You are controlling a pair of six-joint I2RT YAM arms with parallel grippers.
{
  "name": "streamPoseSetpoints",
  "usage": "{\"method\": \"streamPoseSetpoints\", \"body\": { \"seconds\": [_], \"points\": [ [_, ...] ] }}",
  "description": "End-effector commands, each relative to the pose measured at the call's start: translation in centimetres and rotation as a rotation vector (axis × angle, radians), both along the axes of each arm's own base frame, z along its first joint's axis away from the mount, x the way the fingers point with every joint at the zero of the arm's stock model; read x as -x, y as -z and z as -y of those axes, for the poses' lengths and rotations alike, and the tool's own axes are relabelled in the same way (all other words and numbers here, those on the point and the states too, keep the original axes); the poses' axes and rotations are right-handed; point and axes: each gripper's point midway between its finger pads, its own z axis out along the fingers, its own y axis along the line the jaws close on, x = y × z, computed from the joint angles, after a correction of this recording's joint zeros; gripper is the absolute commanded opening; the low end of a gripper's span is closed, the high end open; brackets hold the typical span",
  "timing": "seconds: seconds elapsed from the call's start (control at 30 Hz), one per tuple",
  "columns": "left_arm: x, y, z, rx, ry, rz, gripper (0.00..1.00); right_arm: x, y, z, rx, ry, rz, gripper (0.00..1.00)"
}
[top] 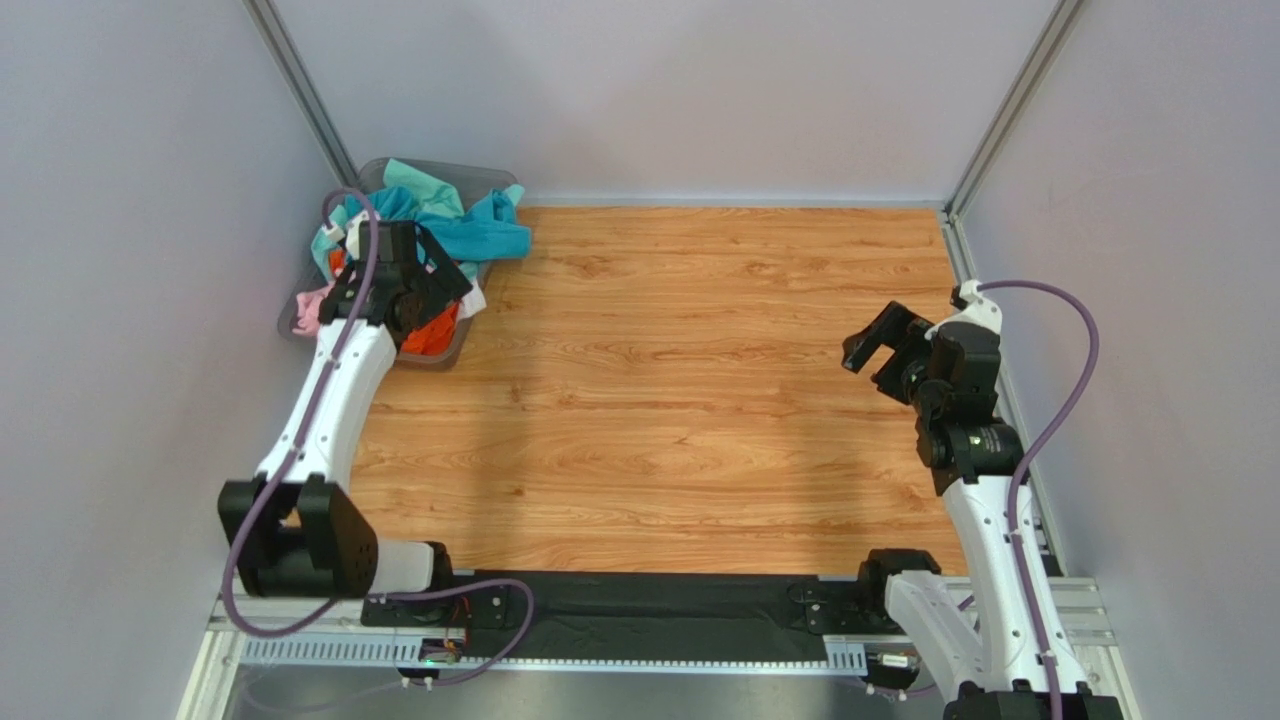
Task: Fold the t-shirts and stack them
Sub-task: Grab the tshirt from the pile
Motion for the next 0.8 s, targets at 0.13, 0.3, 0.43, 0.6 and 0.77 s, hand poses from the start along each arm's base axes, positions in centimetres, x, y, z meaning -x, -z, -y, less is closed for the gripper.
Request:
{"method": "streamPoseSetpoints", "body": {
  "seconds": [0.13, 0.3, 0.43, 0.6, 0.77],
  "points": [
    [-6.9, -0.2, -5.2, -0.127, -0.123, -0.014, 1.0, -0.9, -2.3, -0.3, 0.024, -0.042, 0.103, 1.0],
    [-10.2, 0.6, -6.3, -0.167, -0.11, -0.045, 0.99, -0.9, -1.8, 0.0, 0.037, -0.031, 0.095, 1.0],
    [-11.8, 2.7, -6.0, -0.17, -0.071, -0.102, 0.94, -1.1, -1.3, 0.0, 0.035, -0.031, 0.079, 1.0],
    [-11.7, 3.7, -6.4, -0.184, -0.077, -0.146, 0.62, -1.2, -0.5, 0.1, 0.039, -0.03, 0.053, 1.0],
    [-10.6, 3.4, -6.4, -0.181, -0.088, -0.15, 0.0, -1.1, -0.4, 0.2, 0.045, -0.025, 0.047, 1.0]
  ]
}}
